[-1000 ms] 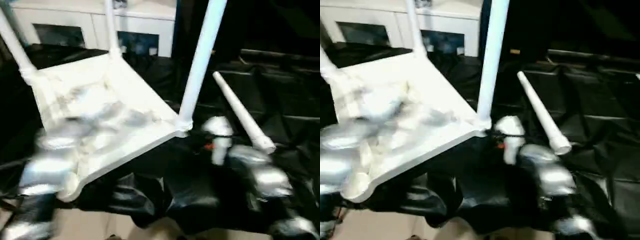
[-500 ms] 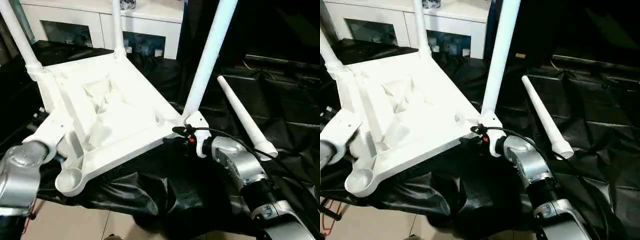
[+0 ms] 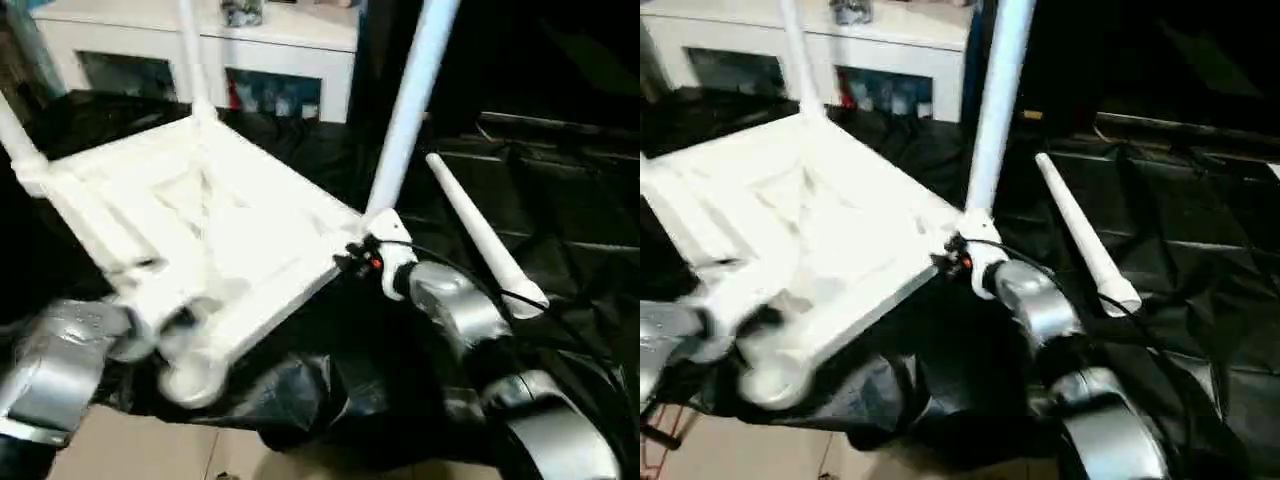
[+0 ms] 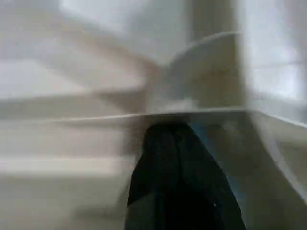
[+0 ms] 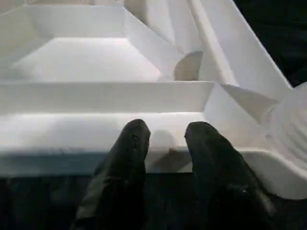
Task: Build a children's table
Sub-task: Rotate table base
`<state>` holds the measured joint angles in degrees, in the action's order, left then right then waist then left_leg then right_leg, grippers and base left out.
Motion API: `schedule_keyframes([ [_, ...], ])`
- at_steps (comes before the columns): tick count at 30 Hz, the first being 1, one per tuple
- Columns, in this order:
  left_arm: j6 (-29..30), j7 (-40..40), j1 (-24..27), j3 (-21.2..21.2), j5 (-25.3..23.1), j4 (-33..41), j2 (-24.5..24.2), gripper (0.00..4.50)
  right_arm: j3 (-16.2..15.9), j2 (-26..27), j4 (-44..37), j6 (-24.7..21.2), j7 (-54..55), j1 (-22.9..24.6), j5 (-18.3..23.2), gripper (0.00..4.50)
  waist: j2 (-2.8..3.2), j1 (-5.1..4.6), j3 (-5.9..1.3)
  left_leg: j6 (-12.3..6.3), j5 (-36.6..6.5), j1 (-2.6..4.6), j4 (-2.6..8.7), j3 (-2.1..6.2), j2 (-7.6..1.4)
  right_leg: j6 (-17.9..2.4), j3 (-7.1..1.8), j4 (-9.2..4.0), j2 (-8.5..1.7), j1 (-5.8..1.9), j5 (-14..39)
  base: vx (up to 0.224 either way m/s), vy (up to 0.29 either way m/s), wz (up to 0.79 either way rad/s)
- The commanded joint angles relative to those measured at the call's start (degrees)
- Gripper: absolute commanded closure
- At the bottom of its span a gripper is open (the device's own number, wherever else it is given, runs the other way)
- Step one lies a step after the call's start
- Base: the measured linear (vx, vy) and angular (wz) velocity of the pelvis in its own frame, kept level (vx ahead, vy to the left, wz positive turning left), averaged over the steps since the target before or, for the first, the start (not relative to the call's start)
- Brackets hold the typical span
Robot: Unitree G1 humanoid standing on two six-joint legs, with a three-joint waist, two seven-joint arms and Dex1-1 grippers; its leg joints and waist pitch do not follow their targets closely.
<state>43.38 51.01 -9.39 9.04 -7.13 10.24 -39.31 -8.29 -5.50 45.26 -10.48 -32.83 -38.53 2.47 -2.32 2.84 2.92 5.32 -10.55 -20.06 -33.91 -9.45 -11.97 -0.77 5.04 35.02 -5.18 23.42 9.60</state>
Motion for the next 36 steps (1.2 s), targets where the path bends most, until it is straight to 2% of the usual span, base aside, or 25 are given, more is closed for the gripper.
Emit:
schedule_keyframes([
  [1,-1.20,3.34,-0.57,3.73,3.24,0.88,1.63,4.50,-0.44,0.96,2.37,0.04,0.46,-0.20,-0.45,3.52,1.64,-0.29,-2.90,1.75,-22.92,0.46,4.80,0.33,-0.93,-10.39,-2.77,-4.80,-2.49,-1.77,21.64,0.000,0.000,0.00],
  [3,-2.14,4.16,-2.40,4.59,4.95,0.56,3.84,4.50,-0.36,2.16,4.81,1.28,0.87,-1.32,-0.58,3.61,1.56,-0.27,-3.01,1.89,-22.10,0.29,4.80,0.32,-0.91,-10.34,-2.79,-4.59,-2.48,-2.04,20.34,0.000,0.000,0.00],
  [7,-4.85,0.94,-6.09,5.06,4.31,-2.88,8.92,4.50,0.05,3.95,7.41,2.93,1.11,-2.45,-0.59,3.95,1.55,0.30,-3.08,1.69,-21.04,0.76,4.63,-0.08,-0.95,-10.95,-3.05,-4.69,-2.52,-1.72,19.11,0.000,0.000,0.00],
  [9,-5.89,-1.17,-7.59,4.81,4.21,-4.71,11.02,4.50,0.05,4.49,7.95,3.35,1.02,-2.64,-0.54,4.08,1.42,0.20,-3.18,1.54,-19.83,0.12,4.82,0.04,-0.95,-10.99,-3.04,-4.37,-2.53,-2.34,17.96,0.000,0.000,0.00],
  [13,-7.09,-3.34,-9.33,4.74,3.99,-6.92,13.31,4.50,-0.02,4.71,8.27,3.87,0.17,-2.66,-0.39,4.48,1.58,0.21,-3.41,1.34,-17.67,-0.01,4.71,0.00,-0.93,-11.11,-3.01,-4.09,-2.50,-2.60,15.20,0.000,0.000,0.00],
  [14,-7.18,-3.73,-10.15,5.35,3.21,-7.71,13.51,4.50,0.18,4.56,9.01,4.74,0.21,-2.88,-0.59,4.49,1.89,0.19,-3.41,1.29,-17.25,0.03,4.68,-0.02,-0.92,-11.38,-3.05,-3.99,-2.44,-2.61,14.40,0.000,0.000,0.00],
  [15,-7.32,-3.61,-10.25,5.61,2.83,-7.64,13.16,4.50,0.37,4.29,8.84,4.98,0.40,-2.93,-0.60,4.49,1.79,0.25,-3.45,1.19,-17.26,0.19,4.60,-0.12,-0.90,-11.58,-3.02,-4.04,-2.39,-2.48,14.16,0.000,0.000,0.00],
  [17,-7.10,-3.02,-10.02,5.16,2.83,-6.72,12.40,4.50,1.28,3.37,7.21,4.84,0.83,-2.95,-0.28,4.49,1.67,0.19,-3.45,1.04,-16.86,-0.09,4.68,-0.02,-0.94,-11.65,-2.99,-3.94,-2.50,-2.80,14.08,0.000,0.000,0.00],
  [20,-7.74,-2.49,-9.17,4.22,2.82,-4.70,10.49,4.50,2.62,1.68,3.78,2.84,1.82,-2.96,0.23,4.49,1.76,0.27,-3.62,0.83,-14.73,-0.02,4.54,-0.07,-1.08,-12.21,-3.01,-3.61,-2.41,-2.87,11.41,0.000,0.000,0.00],
  [22,-7.91,-3.10,-8.81,2.96,3.12,-4.01,9.89,4.50,2.97,0.42,1.30,1.31,1.71,-2.87,0.19,4.49,1.70,0.21,-3.43,0.69,-14.52,-0.04,4.50,-0.24,-0.93,-12.28,-2.98,-3.57,-2.17,-2.82,11.00,0.000,0.000,0.00],
  [24,-6.54,-4.30,-8.58,-0.32,4.41,-2.32,9.65,4.50,4.27,-2.40,-3.18,-5.09,1.27,-3.26,1.05,4.49,1.55,0.18,-3.49,0.63,-13.66,-0.14,4.43,-0.25,-0.89,-11.97,-3.00,-3.47,-2.15,-3.10,10.66,0.000,0.000,0.00],
  [25,-6.08,-4.28,-8.60,-0.91,4.80,-1.87,9.59,4.17,4.70,-3.05,-3.70,-7.01,1.37,-3.61,1.30,4.50,1.50,0.09,-3.40,0.66,-13.59,-0.13,4.41,-0.30,-0.85,-11.82,-3.00,-3.52,-2.05,-3.03,11.04,0.000,0.000,0.00],
  [27,-4.54,-3.47,-8.31,-2.85,6.86,0.66,9.41,4.09,5.66,-5.37,-4.58,-10.51,0.05,-4.73,2.09,4.32,1.41,0.11,-3.37,0.78,-14.22,-0.10,4.34,-0.33,-0.80,-11.69,-2.95,-3.68,-2.18,-2.99,13.01,0.000,0.000,0.00],
  [30,-3.57,-2.32,-7.83,-4.71,9.42,3.44,9.52,3.81,7.29,-7.97,-2.61,-12.09,2.19,-6.91,1.76,4.12,1.29,0.10,-3.37,0.96,-14.31,-0.11,4.21,-0.38,-0.74,-11.76,-2.90,-3.80,-2.20,-2.82,14.18,0.000,0.000,0.00],
  [31,-4.37,-1.99,-7.83,-5.52,11.02,4.59,9.97,3.71,8.34,-10.17,0.45,-12.92,4.05,-9.01,1.21,4.03,1.85,0.08,-3.33,0.99,-14.33,-0.08,4.10,-0.43,-0.68,-11.76,-2.93,-3.78,-2.12,-2.70,13.98,0.000,0.000,0.00],
  [33,-6.39,-1.90,-8.07,-6.36,13.20,5.15,11.28,3.64,9.16,-12.96,4.46,-13.65,5.67,-11.43,0.56,3.81,1.32,-0.12,-3.47,1.09,-14.07,-0.14,3.82,-0.59,-0.52,-12.44,-2.82,-3.76,-1.97,-2.71,13.29,0.000,0.000,0.00],
  [34,-6.66,-1.97,-8.17,-6.46,13.57,5.22,11.60,3.64,9.32,-13.62,5.37,-13.90,6.04,-11.98,0.41,3.81,1.44,-0.03,-3.48,1.11,-14.06,-0.03,3.79,-0.61,-0.54,-12.70,-2.80,-3.71,-1.96,-2.62,13.09,0.000,0.000,0.00],
  [36,-8.87,-1.94,-8.47,-5.79,14.44,5.34,13.05,3.28,8.92,-15.89,8.16,-14.67,6.44,-13.24,-0.82,3.61,1.23,-0.01,-3.56,0.65,-12.98,-0.39,3.63,-0.65,-0.45,-12.77,-2.79,-3.53,-1.86,-2.89,11.48,0.000,0.000,0.00],
])
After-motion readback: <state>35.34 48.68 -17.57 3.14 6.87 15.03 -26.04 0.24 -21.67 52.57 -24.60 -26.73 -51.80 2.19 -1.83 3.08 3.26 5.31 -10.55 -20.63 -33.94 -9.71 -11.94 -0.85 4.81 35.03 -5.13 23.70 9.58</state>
